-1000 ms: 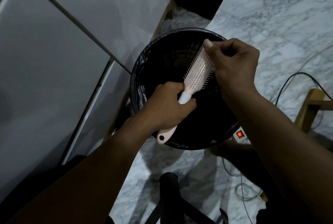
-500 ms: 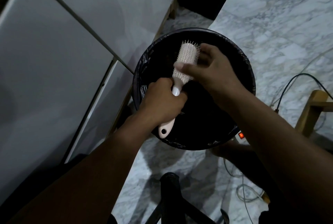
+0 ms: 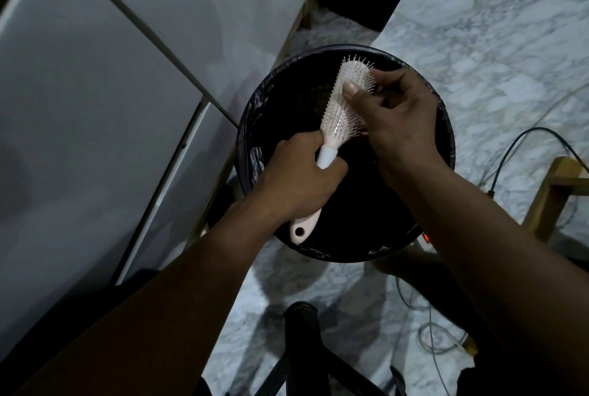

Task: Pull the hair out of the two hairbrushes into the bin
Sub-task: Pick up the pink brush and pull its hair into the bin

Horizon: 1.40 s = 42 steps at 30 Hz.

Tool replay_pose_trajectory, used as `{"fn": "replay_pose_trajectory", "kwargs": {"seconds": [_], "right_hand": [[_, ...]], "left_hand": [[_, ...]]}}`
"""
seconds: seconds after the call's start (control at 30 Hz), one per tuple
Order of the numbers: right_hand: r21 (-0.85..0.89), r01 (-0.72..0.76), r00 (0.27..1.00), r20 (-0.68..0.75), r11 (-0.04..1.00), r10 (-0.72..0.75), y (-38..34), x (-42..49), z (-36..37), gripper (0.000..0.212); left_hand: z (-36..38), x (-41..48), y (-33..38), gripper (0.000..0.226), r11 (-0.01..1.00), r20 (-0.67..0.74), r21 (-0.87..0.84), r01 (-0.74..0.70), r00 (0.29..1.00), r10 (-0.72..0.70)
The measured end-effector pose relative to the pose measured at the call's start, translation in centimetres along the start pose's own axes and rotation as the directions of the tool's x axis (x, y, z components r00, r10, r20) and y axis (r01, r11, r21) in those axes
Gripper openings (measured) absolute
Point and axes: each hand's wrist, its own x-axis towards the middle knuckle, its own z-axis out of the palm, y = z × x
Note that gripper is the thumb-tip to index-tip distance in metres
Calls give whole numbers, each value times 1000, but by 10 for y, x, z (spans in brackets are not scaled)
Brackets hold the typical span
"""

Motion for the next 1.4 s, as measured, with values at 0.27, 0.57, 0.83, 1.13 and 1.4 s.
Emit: {"fn": "replay_pose_trajectory", "kwargs": {"seconds": [0.27,0.57,0.83,1.13,1.4], "right_hand": [[-122,-23,989,-146,992,5,-1,4,-5,20],[-32,-322,934,-173,946,312,-18,3,-7,50],[-390,-297,916,140,872,375,-11,-6,-1,60],[-281,-160,935,266,946,237,-7,-6,2,66],[133,-529,815,354,838,458,-11,-1,3,48]], "left_hand": [[-1,-2,-1,21,999,22,18,-29,999,28],[-1,-1,-6,19,991,-9,114,69,998,-69],[0,-2,-6,22,986,-28,141,85,996,-82],[1,2,-3,22,995,-10,-14,95,995,-95],[-2,8,-3,14,973,19,-198,116,993,-114]]}}
